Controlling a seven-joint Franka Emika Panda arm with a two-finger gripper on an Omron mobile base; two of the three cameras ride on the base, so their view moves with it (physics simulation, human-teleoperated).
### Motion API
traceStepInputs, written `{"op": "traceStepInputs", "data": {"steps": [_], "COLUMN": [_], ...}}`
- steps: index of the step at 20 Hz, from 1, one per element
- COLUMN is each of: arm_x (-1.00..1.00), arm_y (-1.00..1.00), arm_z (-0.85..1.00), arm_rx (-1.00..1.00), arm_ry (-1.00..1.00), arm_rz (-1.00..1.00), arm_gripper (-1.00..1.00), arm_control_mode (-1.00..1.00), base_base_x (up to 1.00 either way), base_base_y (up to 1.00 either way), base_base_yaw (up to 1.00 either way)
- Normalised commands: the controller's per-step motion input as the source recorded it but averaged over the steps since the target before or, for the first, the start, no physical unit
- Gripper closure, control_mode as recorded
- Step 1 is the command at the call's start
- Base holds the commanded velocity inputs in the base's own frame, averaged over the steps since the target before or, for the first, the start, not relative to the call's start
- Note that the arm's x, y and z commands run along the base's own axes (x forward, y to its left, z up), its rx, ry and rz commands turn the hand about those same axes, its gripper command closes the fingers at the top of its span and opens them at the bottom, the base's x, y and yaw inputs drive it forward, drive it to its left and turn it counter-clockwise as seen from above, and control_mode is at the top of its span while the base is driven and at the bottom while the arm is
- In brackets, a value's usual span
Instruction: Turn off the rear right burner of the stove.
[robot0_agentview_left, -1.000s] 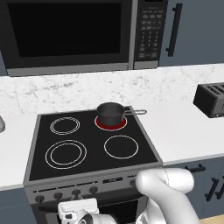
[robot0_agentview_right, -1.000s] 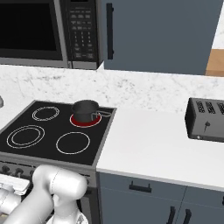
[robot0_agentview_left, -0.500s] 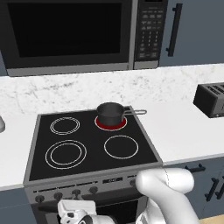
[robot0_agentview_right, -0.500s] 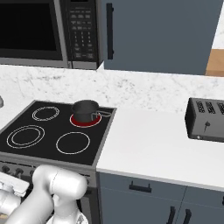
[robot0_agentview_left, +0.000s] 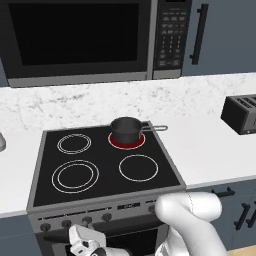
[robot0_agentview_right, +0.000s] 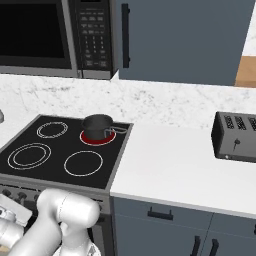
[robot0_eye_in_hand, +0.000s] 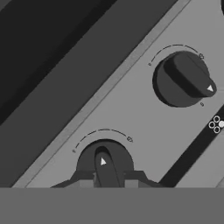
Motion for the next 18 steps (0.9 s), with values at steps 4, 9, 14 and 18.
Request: {"op": "traceStepInputs", "data": {"steps": [4,9,14,18], "arm_x": [0.01,0.01,0.00,0.00], "arm_y": [-0.03,0.00,0.00,0.00], "arm_z": [0.00,0.00,0.00,0.01], "arm_rx": [0.41,0.46,0.47,0.45], "arm_ry": [0.00,0.00,0.00,0.00], "arm_rz": [0.00,0.00,-0.01,-0.03], "arm_gripper": [1.00,1.00,1.00,1.00], "arm_control_mode": [-1.00,-1.00,-1.00,-1.00], "base_base_x": [0.00,0.00,0.00,0.00], "base_base_y": [0.00,0.00,0.00,0.00], "base_base_yaw": [0.00,0.00,0.00,0.00]}}
